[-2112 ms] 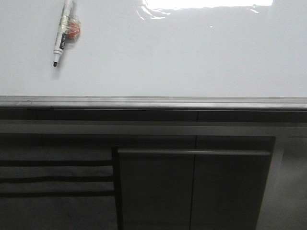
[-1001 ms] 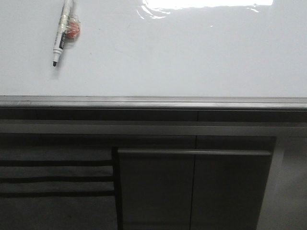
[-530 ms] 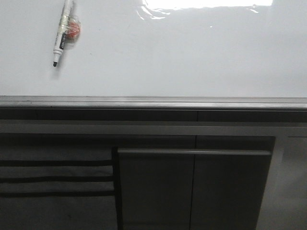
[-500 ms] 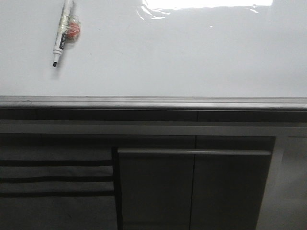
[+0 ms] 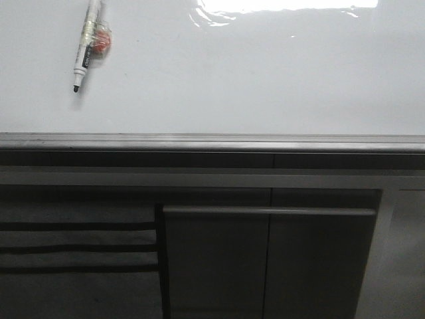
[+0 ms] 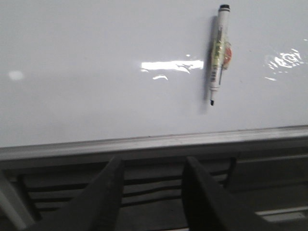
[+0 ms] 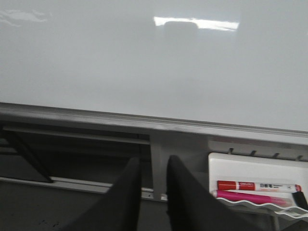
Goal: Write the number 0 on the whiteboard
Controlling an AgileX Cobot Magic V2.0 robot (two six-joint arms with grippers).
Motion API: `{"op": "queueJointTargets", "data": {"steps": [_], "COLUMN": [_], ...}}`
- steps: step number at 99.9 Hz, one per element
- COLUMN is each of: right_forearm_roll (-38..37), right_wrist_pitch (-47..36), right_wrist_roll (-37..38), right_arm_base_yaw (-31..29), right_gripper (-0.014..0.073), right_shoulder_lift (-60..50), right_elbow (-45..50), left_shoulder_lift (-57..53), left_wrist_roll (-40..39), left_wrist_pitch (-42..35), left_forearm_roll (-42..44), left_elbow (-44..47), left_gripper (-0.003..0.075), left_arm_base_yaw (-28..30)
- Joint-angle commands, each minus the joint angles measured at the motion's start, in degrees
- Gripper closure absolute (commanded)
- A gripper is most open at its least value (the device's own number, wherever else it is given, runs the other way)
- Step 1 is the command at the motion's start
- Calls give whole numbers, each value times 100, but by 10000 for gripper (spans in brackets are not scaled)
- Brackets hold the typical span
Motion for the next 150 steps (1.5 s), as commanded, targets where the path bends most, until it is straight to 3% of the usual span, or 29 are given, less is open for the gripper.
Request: {"op": "queueJointTargets", "data": {"steps": [1, 14, 50, 112, 150], "right_forearm_roll": [230, 307, 307, 307, 307], "right_wrist_pitch": [-511, -678, -775, -764, -752], "right_wrist_roll": [-157, -157, -157, -157, -157], "right_arm_base_yaw": [105, 299, 531, 531, 531], "right_gripper": [343, 316, 316, 316, 316], "right_shoulder_lift": [179, 387, 490, 490, 490], "right_elbow": [-199, -199, -199, -199, -199], "left_shoulder_lift": [378, 1055, 3316, 5694, 5890], "left_wrist_roll": [563, 1361, 1361, 1361, 1361], "left_wrist_pitch": [-513, -929, -2191, -2332, -2319], "left_forearm_roll": [-886, -1721, -1489, -1237, -981], "left_elbow": [-232, -246, -1037, -2831, -2924], "left_gripper": [337, 344, 344, 348, 557], "left_arm_base_yaw": [-79, -271, -1205, -1294, -1294]}}
